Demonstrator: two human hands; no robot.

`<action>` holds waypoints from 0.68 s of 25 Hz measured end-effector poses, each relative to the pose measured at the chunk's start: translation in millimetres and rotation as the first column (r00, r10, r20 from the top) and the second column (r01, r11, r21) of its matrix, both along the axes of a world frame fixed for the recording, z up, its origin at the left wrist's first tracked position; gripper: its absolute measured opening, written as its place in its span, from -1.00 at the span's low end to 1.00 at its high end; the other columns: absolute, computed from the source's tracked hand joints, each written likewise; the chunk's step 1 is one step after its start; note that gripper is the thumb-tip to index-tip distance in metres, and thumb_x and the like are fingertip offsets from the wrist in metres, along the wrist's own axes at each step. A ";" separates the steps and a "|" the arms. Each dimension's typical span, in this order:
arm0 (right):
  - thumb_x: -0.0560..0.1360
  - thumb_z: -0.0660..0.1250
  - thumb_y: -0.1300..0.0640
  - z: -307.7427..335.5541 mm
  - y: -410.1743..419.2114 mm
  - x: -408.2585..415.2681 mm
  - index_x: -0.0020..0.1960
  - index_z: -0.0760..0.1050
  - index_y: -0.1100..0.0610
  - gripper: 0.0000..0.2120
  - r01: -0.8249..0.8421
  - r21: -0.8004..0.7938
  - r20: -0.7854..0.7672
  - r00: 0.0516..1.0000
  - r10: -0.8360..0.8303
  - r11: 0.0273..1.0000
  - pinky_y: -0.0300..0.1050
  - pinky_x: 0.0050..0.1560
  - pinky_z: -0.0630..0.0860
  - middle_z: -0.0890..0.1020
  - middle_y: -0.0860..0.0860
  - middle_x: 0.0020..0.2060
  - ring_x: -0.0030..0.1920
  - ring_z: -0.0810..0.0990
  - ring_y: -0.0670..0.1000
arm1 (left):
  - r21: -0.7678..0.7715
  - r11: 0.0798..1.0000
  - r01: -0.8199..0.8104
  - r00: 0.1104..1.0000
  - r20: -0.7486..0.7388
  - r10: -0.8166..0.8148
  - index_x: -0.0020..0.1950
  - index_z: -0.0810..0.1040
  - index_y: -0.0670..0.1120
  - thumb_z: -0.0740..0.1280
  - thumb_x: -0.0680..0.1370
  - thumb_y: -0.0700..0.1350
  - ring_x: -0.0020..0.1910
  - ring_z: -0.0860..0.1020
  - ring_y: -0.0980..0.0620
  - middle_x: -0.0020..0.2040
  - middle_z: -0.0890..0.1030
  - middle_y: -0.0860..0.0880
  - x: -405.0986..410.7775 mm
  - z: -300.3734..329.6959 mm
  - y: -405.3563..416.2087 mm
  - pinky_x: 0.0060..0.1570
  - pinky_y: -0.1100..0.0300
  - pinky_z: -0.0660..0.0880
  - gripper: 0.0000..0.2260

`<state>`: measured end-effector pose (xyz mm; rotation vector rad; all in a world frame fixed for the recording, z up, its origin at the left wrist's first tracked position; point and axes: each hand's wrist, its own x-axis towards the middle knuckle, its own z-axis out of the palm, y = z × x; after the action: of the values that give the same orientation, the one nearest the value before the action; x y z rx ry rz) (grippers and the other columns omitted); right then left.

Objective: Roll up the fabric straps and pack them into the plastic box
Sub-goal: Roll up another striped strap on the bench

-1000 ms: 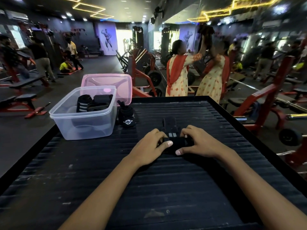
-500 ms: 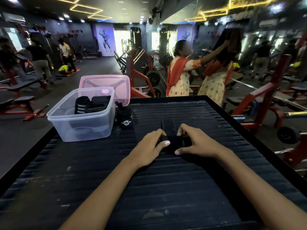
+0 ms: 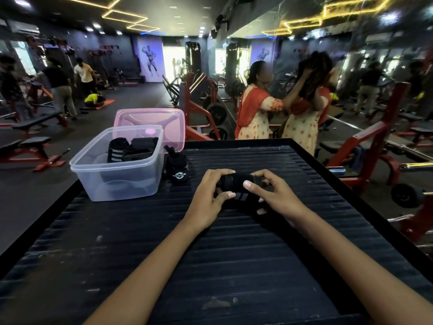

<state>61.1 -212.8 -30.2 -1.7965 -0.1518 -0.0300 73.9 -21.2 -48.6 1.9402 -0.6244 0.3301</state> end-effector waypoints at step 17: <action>0.32 0.46 0.22 11.4 5.4 -4.9 0.01 0.58 0.21 -0.73 -0.032 0.535 -0.118 0.987 0.113 0.844 0.02 -0.14 0.64 0.63 0.19 0.04 -0.02 0.69 0.13 | -0.124 0.969 0.212 0.967 -0.115 -0.226 0.28 0.47 0.00 0.40 0.49 -0.26 0.29 0.44 0.13 0.26 0.44 -0.07 -1.7 6.6 4.0 0.22 0.34 0.40 -0.61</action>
<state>56.2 -207.4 -18.8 -1.2269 -0.0941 0.1059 72.2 -17.2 -42.0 1.7511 -0.7130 0.0971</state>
